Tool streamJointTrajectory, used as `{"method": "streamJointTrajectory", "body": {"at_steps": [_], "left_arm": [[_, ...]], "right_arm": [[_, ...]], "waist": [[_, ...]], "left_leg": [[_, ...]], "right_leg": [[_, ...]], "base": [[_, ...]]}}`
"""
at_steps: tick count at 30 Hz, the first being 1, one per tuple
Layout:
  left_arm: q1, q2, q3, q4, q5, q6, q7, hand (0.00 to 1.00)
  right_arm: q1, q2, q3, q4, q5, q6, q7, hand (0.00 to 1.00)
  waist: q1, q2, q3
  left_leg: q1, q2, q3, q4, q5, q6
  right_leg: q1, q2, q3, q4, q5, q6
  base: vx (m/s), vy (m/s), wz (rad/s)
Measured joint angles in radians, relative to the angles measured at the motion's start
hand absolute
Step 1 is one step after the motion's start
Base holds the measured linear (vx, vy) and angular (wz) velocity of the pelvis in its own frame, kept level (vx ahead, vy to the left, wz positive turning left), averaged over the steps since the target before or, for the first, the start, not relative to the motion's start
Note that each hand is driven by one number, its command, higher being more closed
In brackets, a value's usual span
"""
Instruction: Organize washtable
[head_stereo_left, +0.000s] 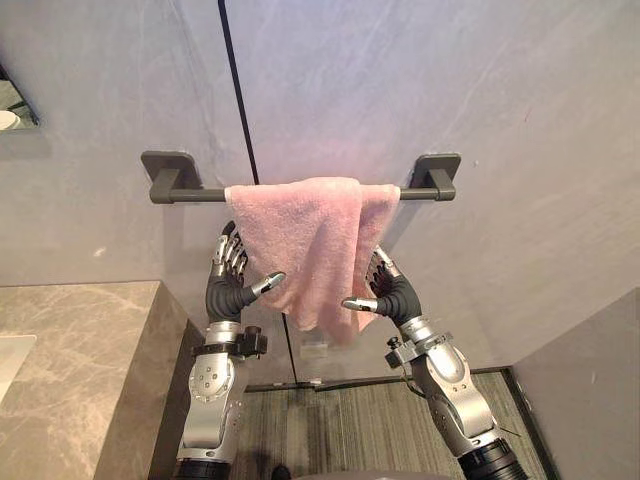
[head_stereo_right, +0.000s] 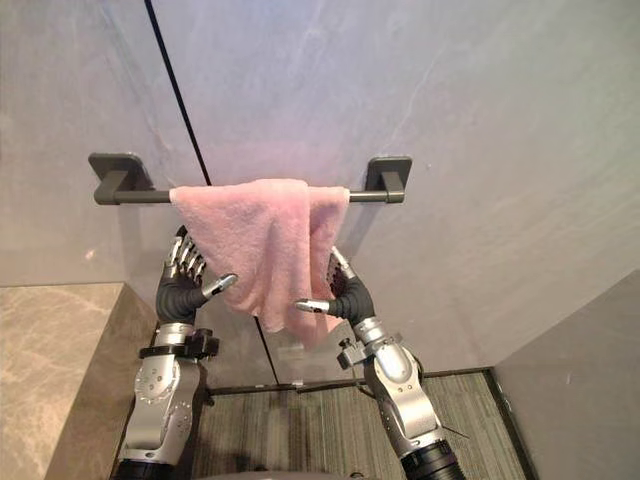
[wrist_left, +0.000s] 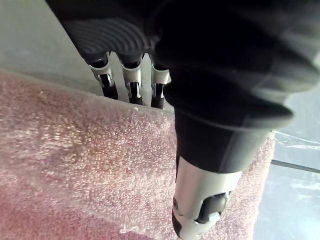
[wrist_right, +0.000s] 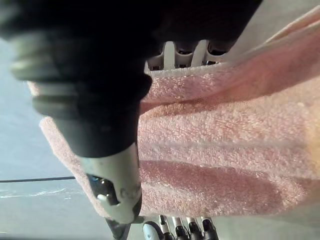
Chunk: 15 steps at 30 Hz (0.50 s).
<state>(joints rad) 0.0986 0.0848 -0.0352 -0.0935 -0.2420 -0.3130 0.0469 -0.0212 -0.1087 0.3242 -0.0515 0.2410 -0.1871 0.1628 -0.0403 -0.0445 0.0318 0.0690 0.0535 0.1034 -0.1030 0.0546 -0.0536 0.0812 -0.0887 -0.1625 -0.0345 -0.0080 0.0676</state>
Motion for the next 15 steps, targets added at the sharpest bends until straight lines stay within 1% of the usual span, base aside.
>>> {"method": "streamJointTrajectory", "body": {"at_steps": [2, 11, 15], "left_arm": [[0.000, 0.000, -0.005, 0.016, 0.000, 0.001, -0.001, 1.00], [0.000, 0.004, -0.026, 0.017, 0.000, 0.002, -0.006, 1.00], [-0.002, 0.005, -0.039, 0.017, 0.000, 0.001, -0.023, 1.00]], "right_arm": [[-0.023, 0.000, 0.016, 0.000, -0.018, 0.000, -0.001, 1.00], [-0.063, -0.013, 0.010, 0.000, -0.018, -0.001, -0.010, 1.00], [-0.064, -0.017, -0.002, 0.000, -0.018, -0.003, -0.011, 1.00]], "waist": [[0.000, 0.000, 0.000], [0.001, 0.000, 0.000], [0.000, 0.000, 0.000]], "left_leg": [[0.000, 0.000, 0.000, 0.000, 0.000, 0.000], [-0.001, 0.000, -0.001, 0.000, 0.000, 0.000], [0.000, 0.000, -0.001, 0.000, 0.001, 0.000]], "right_leg": [[0.000, 0.000, 0.000, 0.000, 0.000, 0.000], [0.000, 0.000, -0.001, 0.000, 0.000, 0.000], [0.000, 0.000, -0.001, 0.000, 0.000, 0.000]], "base": [[0.00, 0.000, 0.00], [0.00, 0.000, 0.00], [0.00, 0.000, 0.00]]}}
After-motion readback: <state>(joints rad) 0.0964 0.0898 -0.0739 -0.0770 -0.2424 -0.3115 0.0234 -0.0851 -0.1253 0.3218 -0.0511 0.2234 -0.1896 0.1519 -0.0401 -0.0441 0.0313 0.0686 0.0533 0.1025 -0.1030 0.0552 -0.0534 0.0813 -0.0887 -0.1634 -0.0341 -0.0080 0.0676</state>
